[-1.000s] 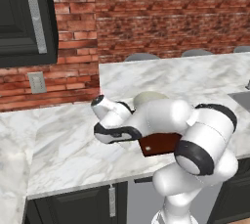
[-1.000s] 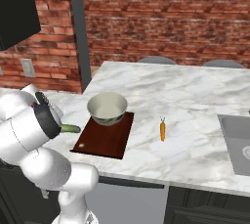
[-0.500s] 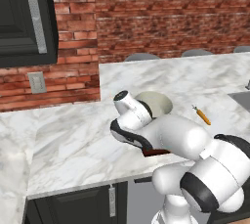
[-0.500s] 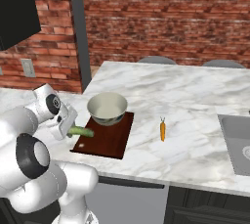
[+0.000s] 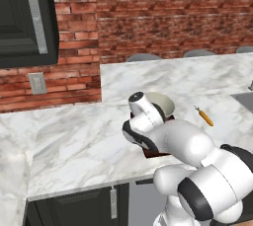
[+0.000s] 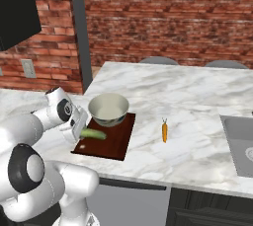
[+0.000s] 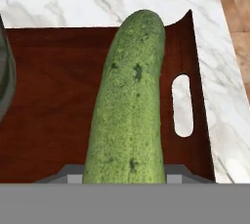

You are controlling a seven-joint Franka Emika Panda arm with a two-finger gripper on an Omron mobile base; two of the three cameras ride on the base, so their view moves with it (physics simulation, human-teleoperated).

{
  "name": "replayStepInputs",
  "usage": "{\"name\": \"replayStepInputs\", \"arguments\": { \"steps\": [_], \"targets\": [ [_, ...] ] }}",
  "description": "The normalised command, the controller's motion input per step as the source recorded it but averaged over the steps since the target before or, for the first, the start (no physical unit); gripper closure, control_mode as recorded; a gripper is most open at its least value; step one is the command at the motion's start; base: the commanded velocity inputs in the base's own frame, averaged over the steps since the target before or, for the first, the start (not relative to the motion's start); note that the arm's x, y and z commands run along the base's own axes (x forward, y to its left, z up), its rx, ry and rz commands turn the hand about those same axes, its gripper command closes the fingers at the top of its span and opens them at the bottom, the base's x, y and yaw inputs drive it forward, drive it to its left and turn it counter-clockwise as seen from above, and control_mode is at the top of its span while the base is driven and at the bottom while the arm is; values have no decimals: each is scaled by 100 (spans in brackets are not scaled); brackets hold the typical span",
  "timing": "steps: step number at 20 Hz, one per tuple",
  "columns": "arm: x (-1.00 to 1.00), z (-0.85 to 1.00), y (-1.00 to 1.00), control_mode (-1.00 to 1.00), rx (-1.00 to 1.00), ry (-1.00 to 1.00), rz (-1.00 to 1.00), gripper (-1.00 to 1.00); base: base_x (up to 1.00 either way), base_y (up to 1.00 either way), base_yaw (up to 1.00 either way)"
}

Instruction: Place the two vegetables and bowl onto the tray for setting up a vegetable dip station.

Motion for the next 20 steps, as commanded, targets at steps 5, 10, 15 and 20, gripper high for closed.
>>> {"name": "replayStepInputs", "arguments": {
  "steps": [5, 10, 15, 20],
  "targets": [
    [1, 0, -33, -100, 1, -6, 1, 100, 0, 0, 0],
    [3, -7, -7, -100, 2, -14, 0, 100, 0, 0, 0],
    [7, -18, -3, -100, 2, -12, 4, 100, 0, 0, 0],
    [9, -18, -7, -100, 0, -7, 5, 100, 0, 0, 0]
  ]
}}
